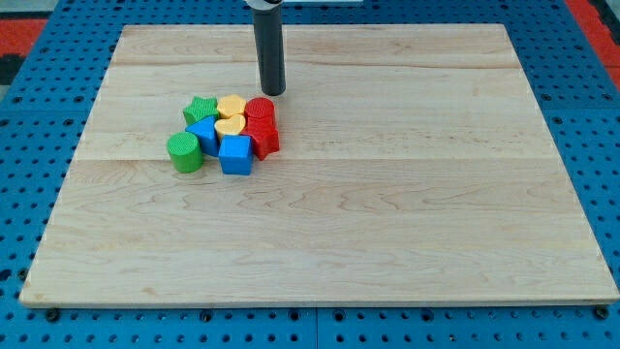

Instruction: Push the red circle right to the red star

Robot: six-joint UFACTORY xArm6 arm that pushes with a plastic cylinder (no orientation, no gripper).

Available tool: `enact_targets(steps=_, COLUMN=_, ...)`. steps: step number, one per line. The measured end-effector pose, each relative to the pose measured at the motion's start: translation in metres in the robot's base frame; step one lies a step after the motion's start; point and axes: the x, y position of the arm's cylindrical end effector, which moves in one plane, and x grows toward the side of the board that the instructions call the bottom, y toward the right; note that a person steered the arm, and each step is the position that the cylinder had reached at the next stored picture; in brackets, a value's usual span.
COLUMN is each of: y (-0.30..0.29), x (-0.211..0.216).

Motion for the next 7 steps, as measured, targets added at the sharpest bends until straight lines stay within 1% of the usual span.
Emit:
enact_targets(steps=2, y=0.002, x=0.0)
enact_targets(steps=3, y=-0.006, x=0.001)
enact_targets(steps=4, y=-0.033, x=0.0)
enact_targets(steps=6, y=-0.055, x=0.016)
enact_targets(steps=7, y=-0.053, x=0.036)
